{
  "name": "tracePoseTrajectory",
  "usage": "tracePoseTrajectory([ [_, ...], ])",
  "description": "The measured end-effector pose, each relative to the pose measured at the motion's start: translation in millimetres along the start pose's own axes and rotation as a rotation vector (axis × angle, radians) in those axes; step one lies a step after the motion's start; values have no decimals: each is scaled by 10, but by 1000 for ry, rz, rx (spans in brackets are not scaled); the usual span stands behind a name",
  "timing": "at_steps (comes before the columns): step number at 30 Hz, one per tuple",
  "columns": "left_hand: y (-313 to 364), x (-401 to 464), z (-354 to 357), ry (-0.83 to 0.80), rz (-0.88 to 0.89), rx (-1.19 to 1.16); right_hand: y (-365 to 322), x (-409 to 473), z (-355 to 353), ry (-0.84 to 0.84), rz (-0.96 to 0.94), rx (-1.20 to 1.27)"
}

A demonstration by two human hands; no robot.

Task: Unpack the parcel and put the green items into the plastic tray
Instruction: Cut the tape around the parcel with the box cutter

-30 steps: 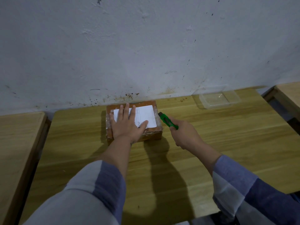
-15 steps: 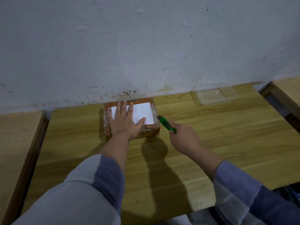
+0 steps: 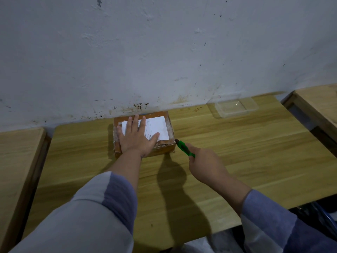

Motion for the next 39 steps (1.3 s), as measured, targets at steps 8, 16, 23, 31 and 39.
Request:
tracePoseTrajectory([
  [8, -9, 0, -12, 0, 15, -6, 111, 159, -223, -41, 48, 141],
  [16, -50, 15, -76, -49, 44, -87, 30, 271, 43, -95, 176, 486],
  [23, -121, 55, -192, -80, 63, -140, -185, 250, 417, -117, 377, 974],
  [31, -95, 414, -292, -116, 153, -24, -520, 384, 673, -140, 449, 1071],
  [39, -252, 526, -262, -126, 239, 11, -467, 728, 595, 15, 490, 1120],
])
Point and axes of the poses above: each hand's wrist, its own x-axis towards the middle knuckle, its own z-axis out of the palm, y = z × x, the point moved 1 cm from there along x, towards the middle knuckle, and after that the axes turned 7 degrees about z, right-handed, at the moved point
